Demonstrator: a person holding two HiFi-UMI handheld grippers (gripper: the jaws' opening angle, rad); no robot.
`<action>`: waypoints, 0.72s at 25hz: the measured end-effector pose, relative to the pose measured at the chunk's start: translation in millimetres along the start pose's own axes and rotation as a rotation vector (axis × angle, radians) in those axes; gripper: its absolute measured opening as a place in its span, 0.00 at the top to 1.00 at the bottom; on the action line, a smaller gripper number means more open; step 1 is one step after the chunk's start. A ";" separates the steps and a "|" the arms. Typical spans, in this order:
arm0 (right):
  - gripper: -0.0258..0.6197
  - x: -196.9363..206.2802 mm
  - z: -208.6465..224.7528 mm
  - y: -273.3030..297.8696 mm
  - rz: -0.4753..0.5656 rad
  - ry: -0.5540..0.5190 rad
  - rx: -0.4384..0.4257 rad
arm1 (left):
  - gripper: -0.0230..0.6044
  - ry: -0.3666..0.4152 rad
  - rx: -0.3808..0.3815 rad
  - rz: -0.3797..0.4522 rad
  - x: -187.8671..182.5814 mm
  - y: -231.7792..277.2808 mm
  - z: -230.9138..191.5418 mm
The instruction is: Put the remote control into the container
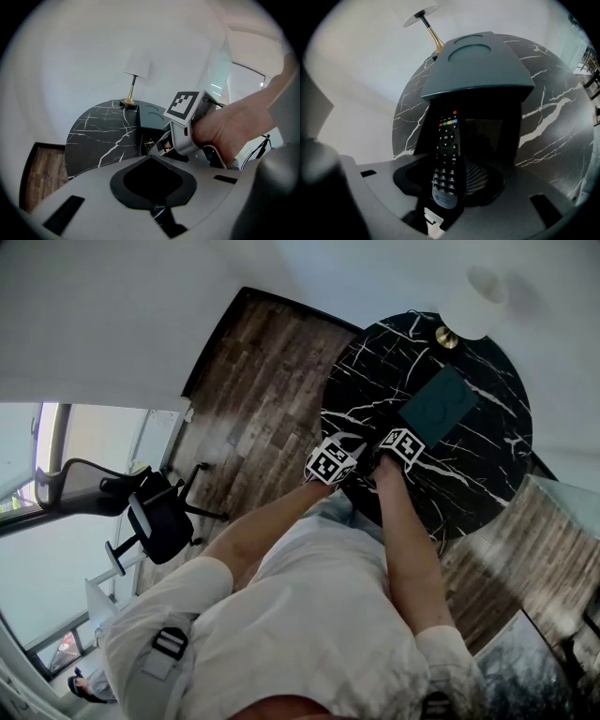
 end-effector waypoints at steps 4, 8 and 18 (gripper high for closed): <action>0.67 0.1 0.0 2.8 -0.020 0.001 0.002 | 0.95 -0.010 -0.012 0.001 1.3 -4.1 -4.5; 0.67 0.6 2.2 5.1 -0.041 -0.002 0.010 | 0.95 -0.014 -0.018 0.004 2.2 -7.9 -5.9; 0.67 -2.8 0.9 -31.8 0.058 -0.037 -0.060 | 0.95 -0.031 -0.009 0.049 -0.7 -23.2 -1.0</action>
Point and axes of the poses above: the fingertips, and each gripper's own axes: y forward along the fingers, z to its right, x out of its underside, the point moved 2 cm from there along -y, backward along the fingers, and after that the axes turned 15 degrees about -y, right-handed, at the moved point
